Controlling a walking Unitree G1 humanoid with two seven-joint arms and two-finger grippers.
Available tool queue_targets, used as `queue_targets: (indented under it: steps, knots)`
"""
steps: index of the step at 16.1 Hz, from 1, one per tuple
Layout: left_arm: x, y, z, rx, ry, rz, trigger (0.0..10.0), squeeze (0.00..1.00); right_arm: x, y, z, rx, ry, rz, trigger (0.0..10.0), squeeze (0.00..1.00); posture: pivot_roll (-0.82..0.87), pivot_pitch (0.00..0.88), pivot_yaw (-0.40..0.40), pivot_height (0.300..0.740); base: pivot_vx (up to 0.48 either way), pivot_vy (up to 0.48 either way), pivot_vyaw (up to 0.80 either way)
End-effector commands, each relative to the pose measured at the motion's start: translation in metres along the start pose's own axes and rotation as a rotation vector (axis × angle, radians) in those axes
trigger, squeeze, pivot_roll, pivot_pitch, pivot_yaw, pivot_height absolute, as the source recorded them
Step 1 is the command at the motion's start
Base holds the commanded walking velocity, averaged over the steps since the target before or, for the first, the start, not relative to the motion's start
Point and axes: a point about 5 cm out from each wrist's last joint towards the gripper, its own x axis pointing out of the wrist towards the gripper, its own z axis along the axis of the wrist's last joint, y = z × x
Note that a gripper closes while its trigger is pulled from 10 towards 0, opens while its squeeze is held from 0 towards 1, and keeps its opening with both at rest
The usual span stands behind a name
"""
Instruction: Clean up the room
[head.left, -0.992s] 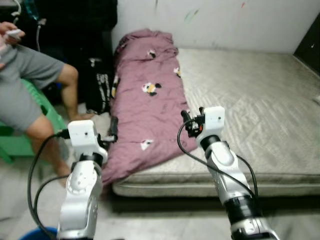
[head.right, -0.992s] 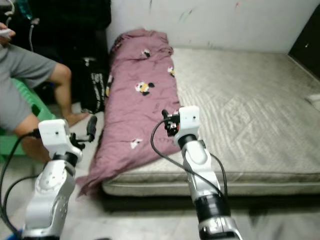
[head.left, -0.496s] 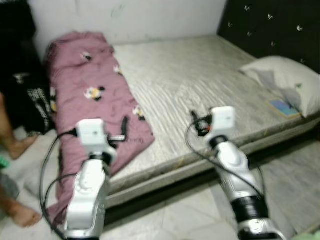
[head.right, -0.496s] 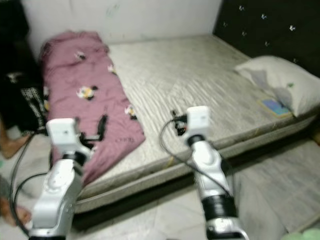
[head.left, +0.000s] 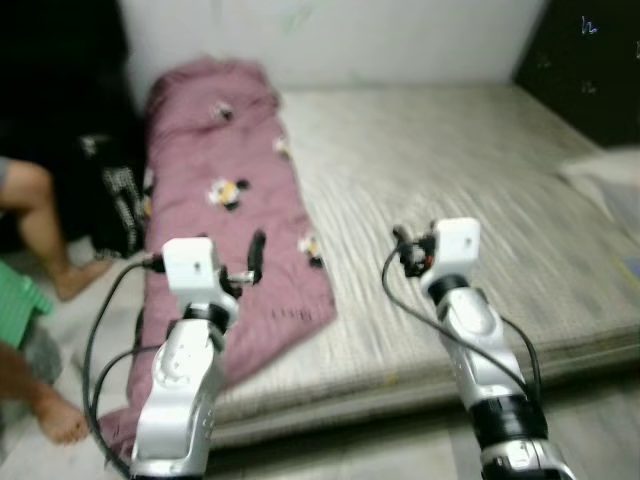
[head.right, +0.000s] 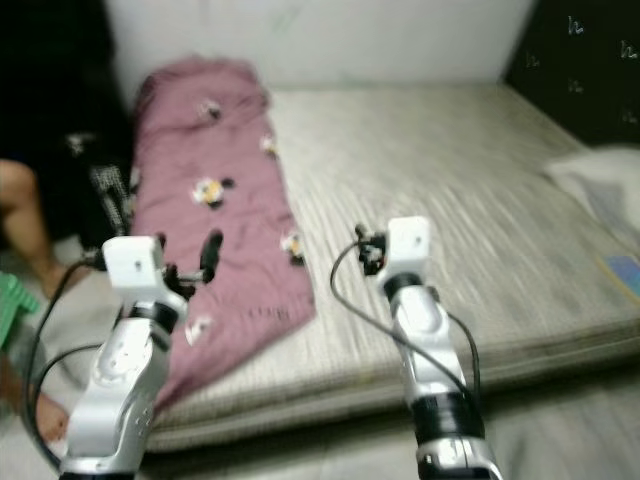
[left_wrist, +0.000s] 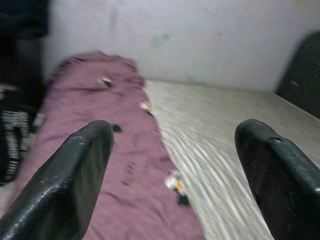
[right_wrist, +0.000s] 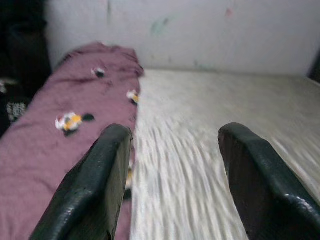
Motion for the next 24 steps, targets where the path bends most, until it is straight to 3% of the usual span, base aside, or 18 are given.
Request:
queue_targets:
  steps: [1,5,8,11,13,14,15,17,20,24]
  knots:
    - [-0.001,0.006,0.001,0.006,-0.002,0.02,10.0,0.0,0.004,0.013,0.005,0.006,-0.021,0.033,10.0,0.0,-0.03,0.0,-0.024,0.74,0.405,0.0,0.0]
    - [-0.002,0.008,-0.001,0.02,0.013,0.051,10.0,0.0,0.004,0.012,0.005,0.005,-0.019,0.03,10.0,0.0,-0.03,0.0,-0.026,0.74,0.242,0.0,0.0]
    - [-0.003,0.019,-0.006,0.068,0.043,0.158,10.0,0.0,0.002,0.011,0.003,0.005,-0.013,0.028,10.0,0.0,-0.03,0.0,-0.026,0.74,0.0,0.0,0.0]
    - [-0.014,0.026,-0.003,0.099,0.018,0.171,10.0,0.0,-0.003,0.01,-0.002,0.011,0.009,0.019,10.0,0.0,-0.01,0.013,-0.025,0.74,0.0,0.0,0.0]
    - [-0.02,0.031,-0.002,0.154,0.011,0.18,10.0,0.0,-0.006,0.008,-0.003,0.013,0.014,0.009,10.0,0.0,-0.01,0.018,-0.026,0.74,0.0,0.0,0.0]
    - [-0.032,0.041,-0.002,0.272,0.004,0.194,10.0,0.0,-0.01,-0.001,0.003,0.016,-0.015,-0.046,10.0,0.0,0.01,0.019,-0.029,0.74,0.0,0.0,0.0]
    - [-0.043,0.054,-0.004,0.31,0.019,0.234,10.0,0.0,-0.017,-0.007,0.006,0.024,-0.02,-0.084,10.0,0.0,0.01,0.017,-0.026,0.74,0.0,0.0,0.0]
    - [-0.054,0.066,-0.006,0.318,0.032,0.263,10.0,0.0,-0.03,-0.008,-0.003,0.02,0.011,-0.084,10.0,0.0,0.0,0.021,-0.027,0.74,0.0,0.0,0.0]
    - [-0.052,0.063,-0.006,0.279,0.029,0.224,10.0,0.0,-0.032,-0.006,-0.004,0.021,0.018,-0.086,10.0,0.0,-0.01,0.036,-0.019,0.74,0.0,0.0,0.0]
    - [-0.054,0.06,-0.01,0.3,0.033,0.207,10.0,0.0,-0.041,-0.01,-0.005,0.017,0.038,-0.108,10.0,0.0,-0.01,0.036,-0.023,0.74,0.0,0.0,0.0]
